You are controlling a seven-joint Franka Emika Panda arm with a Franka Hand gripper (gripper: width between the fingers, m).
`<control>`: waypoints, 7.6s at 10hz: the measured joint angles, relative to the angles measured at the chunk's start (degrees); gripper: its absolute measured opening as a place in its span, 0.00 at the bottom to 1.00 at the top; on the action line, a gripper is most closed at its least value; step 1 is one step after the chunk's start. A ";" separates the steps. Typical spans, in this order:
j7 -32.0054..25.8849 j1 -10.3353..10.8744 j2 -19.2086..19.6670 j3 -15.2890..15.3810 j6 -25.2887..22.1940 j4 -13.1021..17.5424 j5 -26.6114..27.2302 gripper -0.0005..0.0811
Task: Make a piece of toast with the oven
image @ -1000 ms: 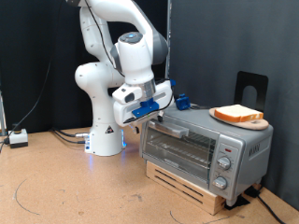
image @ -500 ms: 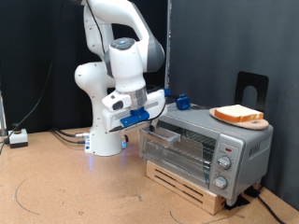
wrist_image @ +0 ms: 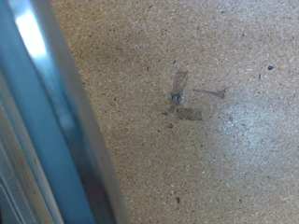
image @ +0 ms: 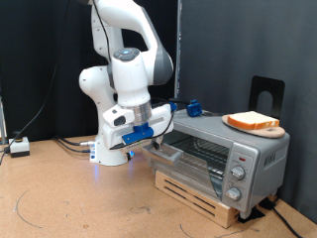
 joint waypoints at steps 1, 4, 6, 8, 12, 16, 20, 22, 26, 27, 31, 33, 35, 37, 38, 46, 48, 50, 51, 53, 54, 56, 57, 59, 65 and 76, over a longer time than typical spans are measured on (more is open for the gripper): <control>-0.18 -0.01 0.61 -0.19 0.22 0.30 0.00 1.00; -0.10 -0.91 3.37 -0.78 3.57 0.65 -1.56 1.00; 0.23 -1.77 6.40 -1.12 6.28 1.19 -1.87 1.00; -0.18 -2.00 10.21 -1.30 7.70 3.04 2.02 1.00; -1.22 -2.07 19.34 -1.14 6.69 9.58 10.79 1.00; -1.43 -2.30 27.28 -0.83 5.30 15.23 12.55 1.00; -3.54 -2.42 30.45 -0.35 5.01 17.86 13.08 1.00; -3.61 -2.46 30.57 -1.24 4.12 16.97 9.52 1.00; -4.27 -4.71 30.54 -3.63 6.80 15.99 9.80 1.00; -5.41 -5.96 30.44 -3.69 6.77 16.83 11.17 1.00; -9.70 -8.39 27.96 -3.98 2.07 18.99 11.72 1.00; -14.65 -8.81 26.46 -3.47 -2.32 19.11 15.72 1.00; -22.12 -9.82 22.69 -3.40 -9.57 19.22 21.54 1.00; -25.21 -10.55 19.11 -3.87 -15.59 19.41 21.59 1.00; -26.21 -10.78 17.36 -4.17 -18.77 19.57 20.97 1.00; -31.55 -12.03 6.92 -5.45 -31.96 18.61 19.12 1.00; -43.07 -11.41 5.62 -5.13 -39.12 19.16 25.83 1.00; -54.52 -10.64 3.85 -4.77 -46.17 19.80 26.77 1.00; -59.66 -10.07 2.55 -4.14 -47.40 19.75 25.97 1.00; -65.14 -8.95 -0.69 -1.80 -47.66 19.29 21.25 1.00; -66.09 -8.68 -2.55 -0.73 -47.48 18.56 18.80 1.00; -68.63 -8.59 -2.57 -0.52 -46.80 18.42 20.80 1.00; -73.55 -7.87 -3.97 0.27 -45.40 17.90 21.50 1.00; -81.26 -6.63 -8.27 1.66 -43.54 16.15 22.39 1.00; -82.53 -5.60 -19.99 8.56 -44.92 11.89 20.80 1.00; -72.66 -7.73 -43.37 17.86 -38.62 -2.14 24.30 1.00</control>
